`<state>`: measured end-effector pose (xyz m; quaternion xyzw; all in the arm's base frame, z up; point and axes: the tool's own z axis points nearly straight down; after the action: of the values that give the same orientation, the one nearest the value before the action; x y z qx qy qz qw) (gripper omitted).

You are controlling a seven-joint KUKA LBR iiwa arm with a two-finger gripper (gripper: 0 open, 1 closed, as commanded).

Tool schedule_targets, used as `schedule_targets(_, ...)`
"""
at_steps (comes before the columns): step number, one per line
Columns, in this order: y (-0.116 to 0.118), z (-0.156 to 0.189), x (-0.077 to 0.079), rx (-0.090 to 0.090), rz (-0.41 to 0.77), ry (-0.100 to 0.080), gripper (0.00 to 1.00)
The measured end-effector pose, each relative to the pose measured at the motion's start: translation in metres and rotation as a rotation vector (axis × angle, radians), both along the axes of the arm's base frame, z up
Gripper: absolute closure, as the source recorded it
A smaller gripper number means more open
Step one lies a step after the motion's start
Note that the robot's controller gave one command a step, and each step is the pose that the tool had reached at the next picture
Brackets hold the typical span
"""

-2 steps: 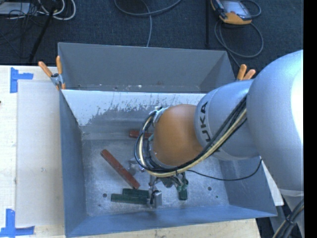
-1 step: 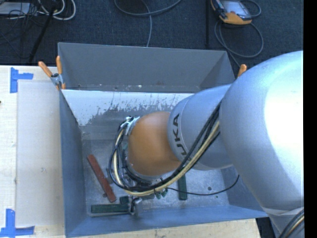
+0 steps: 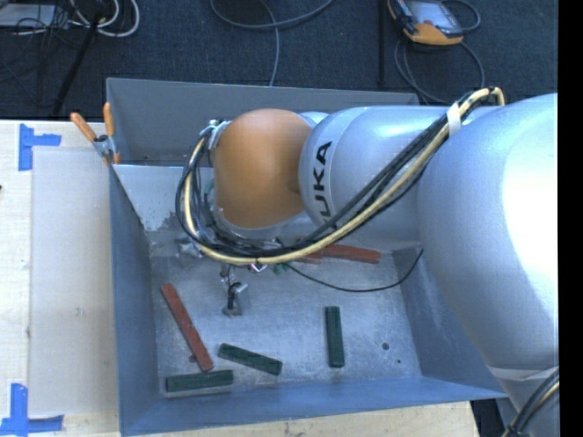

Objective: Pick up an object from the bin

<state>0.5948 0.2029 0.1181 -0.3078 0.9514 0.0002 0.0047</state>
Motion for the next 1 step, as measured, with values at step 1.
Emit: schedule_targets(1, -0.0051, -0.0376, -0.0898, -0.005, -0.031, 0.018, 0.0)
